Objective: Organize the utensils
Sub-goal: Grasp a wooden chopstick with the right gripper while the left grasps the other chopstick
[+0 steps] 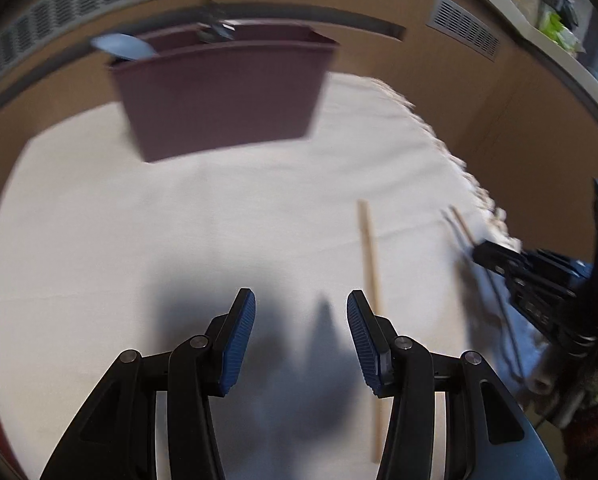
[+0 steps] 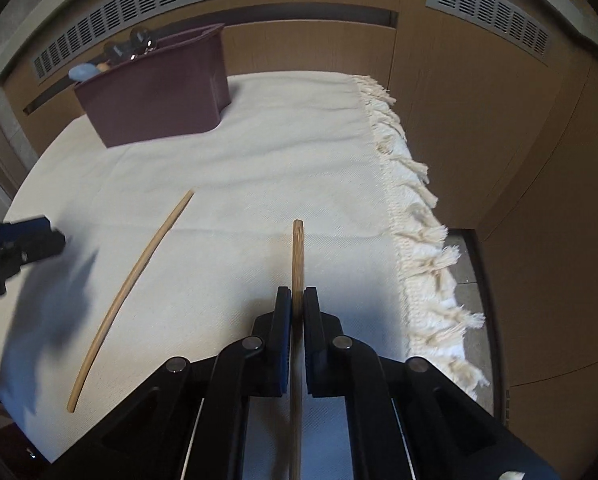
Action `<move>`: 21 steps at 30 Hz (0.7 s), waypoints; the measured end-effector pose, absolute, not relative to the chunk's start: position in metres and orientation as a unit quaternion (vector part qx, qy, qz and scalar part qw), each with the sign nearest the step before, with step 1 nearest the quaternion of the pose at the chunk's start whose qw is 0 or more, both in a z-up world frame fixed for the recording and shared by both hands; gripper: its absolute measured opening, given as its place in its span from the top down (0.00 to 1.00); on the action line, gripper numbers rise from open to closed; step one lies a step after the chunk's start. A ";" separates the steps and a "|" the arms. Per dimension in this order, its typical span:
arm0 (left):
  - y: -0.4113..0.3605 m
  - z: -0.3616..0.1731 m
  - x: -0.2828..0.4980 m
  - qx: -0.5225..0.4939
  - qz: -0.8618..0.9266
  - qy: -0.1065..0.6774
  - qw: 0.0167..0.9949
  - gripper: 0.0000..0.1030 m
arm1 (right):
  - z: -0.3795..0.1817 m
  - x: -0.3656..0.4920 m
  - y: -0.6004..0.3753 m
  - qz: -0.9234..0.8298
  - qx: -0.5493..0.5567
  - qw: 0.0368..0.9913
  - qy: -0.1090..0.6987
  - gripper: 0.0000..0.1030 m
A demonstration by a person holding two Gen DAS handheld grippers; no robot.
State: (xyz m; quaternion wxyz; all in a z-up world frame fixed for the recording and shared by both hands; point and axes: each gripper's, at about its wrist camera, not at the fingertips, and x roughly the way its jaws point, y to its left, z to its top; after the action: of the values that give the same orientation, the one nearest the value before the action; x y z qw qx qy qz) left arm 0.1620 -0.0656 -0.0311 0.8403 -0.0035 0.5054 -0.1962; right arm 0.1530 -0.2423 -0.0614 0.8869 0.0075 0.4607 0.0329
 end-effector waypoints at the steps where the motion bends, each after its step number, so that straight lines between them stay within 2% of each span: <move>1: -0.075 -0.034 0.162 -0.009 -0.219 0.514 0.830 0.53 | -0.060 0.152 -0.242 0.035 0.010 0.888 0.458 0.96; 6: -0.118 -0.047 0.163 0.045 -0.244 0.520 0.817 0.53 | -0.061 0.156 -0.242 0.053 0.029 0.892 0.448 0.96; 10: -0.134 -0.057 0.171 0.096 -0.230 0.521 0.816 0.66 | -0.062 0.156 -0.243 0.056 0.045 0.892 0.447 0.95; 13: -0.136 -0.057 0.178 0.103 -0.230 0.525 0.813 0.71 | -0.063 0.153 -0.244 0.055 0.048 0.891 0.449 0.95; 18: -0.139 -0.058 0.186 0.099 -0.224 0.538 0.806 0.71 | -0.055 0.145 -0.247 0.046 0.044 0.895 0.442 0.95; 20: -0.146 -0.058 0.185 0.110 -0.231 0.533 0.807 0.80 | -0.052 0.142 -0.249 0.041 0.041 0.897 0.438 0.95; 21: -0.148 -0.058 0.185 0.113 -0.235 0.527 0.809 0.90 | -0.051 0.141 -0.250 0.037 0.043 0.898 0.437 0.95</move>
State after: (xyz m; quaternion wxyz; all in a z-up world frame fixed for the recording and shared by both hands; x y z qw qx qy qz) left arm 0.1849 -0.1479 -0.0580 0.8088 0.1131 0.5270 -0.2351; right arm 0.1409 -0.2496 -0.0507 0.8977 0.0430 0.4368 0.0375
